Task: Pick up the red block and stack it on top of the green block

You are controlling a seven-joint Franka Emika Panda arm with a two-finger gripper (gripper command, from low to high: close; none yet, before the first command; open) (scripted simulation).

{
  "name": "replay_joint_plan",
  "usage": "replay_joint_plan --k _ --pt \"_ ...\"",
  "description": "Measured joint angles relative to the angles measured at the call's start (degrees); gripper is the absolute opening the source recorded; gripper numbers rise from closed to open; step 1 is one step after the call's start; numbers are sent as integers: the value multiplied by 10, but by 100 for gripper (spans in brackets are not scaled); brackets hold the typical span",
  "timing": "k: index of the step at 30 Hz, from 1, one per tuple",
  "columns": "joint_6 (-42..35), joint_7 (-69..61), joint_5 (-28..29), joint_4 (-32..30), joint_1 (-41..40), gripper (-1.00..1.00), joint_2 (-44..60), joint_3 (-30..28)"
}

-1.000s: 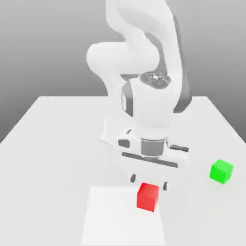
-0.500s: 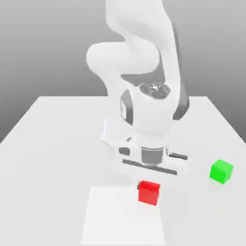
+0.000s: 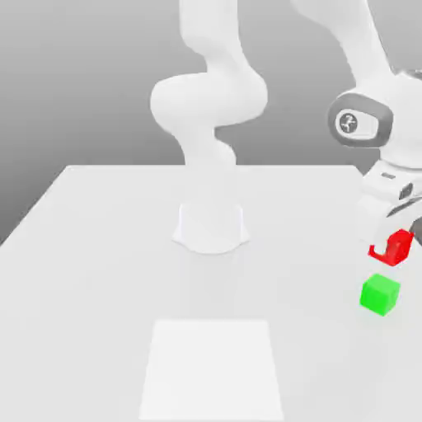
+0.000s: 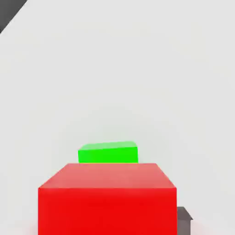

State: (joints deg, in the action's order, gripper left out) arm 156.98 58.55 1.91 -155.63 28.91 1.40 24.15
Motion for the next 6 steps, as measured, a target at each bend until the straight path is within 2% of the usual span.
replay_joint_plan --k 3,4,6 --pt "52 51 73 4 14 -100 62 -32" --pt "62 59 84 4 21 100 73 -42" --pt "62 59 84 4 21 100 73 -42"
